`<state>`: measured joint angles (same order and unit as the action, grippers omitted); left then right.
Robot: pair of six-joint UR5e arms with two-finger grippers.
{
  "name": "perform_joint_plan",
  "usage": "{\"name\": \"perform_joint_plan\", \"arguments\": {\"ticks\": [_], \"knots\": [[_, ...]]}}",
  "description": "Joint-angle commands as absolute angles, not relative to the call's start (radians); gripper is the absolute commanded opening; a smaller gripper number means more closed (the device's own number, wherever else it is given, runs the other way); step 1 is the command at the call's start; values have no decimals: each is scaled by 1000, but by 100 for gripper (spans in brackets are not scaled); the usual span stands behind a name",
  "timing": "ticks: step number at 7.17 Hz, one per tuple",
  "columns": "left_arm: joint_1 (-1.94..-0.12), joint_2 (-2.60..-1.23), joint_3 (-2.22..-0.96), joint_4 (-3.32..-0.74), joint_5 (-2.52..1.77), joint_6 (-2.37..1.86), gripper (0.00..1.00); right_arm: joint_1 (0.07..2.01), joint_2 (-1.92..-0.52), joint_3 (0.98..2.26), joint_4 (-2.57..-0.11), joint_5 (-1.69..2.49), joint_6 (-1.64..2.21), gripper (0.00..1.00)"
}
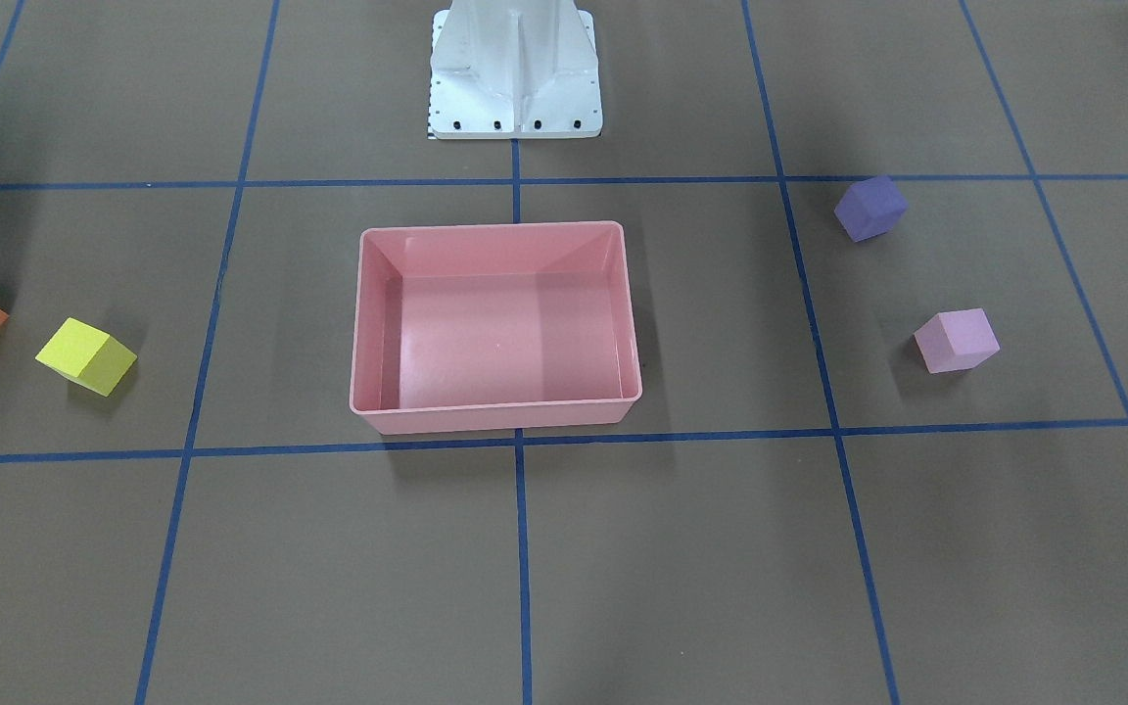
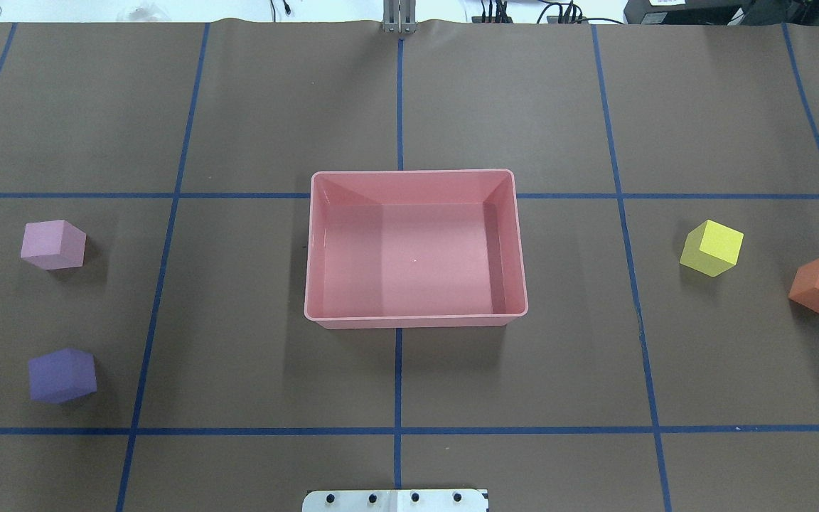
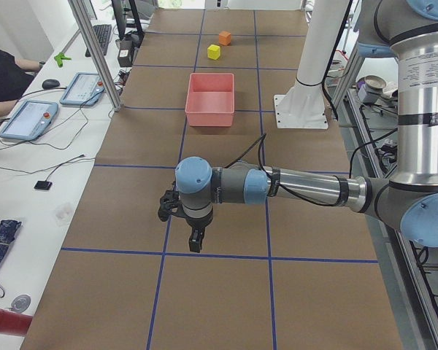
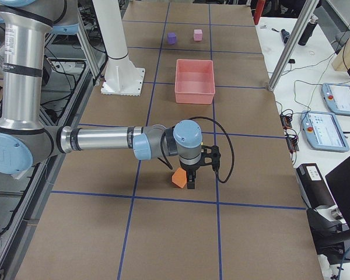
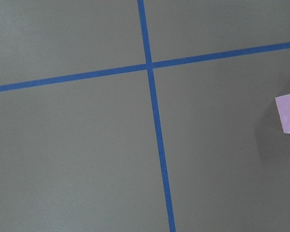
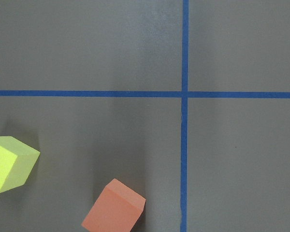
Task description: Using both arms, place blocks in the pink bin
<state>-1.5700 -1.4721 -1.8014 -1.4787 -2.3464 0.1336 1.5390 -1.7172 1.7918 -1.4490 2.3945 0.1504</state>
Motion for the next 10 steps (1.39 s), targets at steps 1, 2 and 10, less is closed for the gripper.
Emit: {"name": "perform_joint_plan", "arguments": {"ticks": [1,2,10], "knots": [[-1560,-1494,-1813,-1559,-2379,124,100,1539,-1715,1795,-1447,2395,150,99],[-1560,-1499,-1812,-1613,-2469,114,100,1539,-1715,1796,-1448,2395,150,100],[-1143,-1511,-1835,-2052,-2223,-851,100,1531,-1717,1795,-1450,2422,152,100]]}}
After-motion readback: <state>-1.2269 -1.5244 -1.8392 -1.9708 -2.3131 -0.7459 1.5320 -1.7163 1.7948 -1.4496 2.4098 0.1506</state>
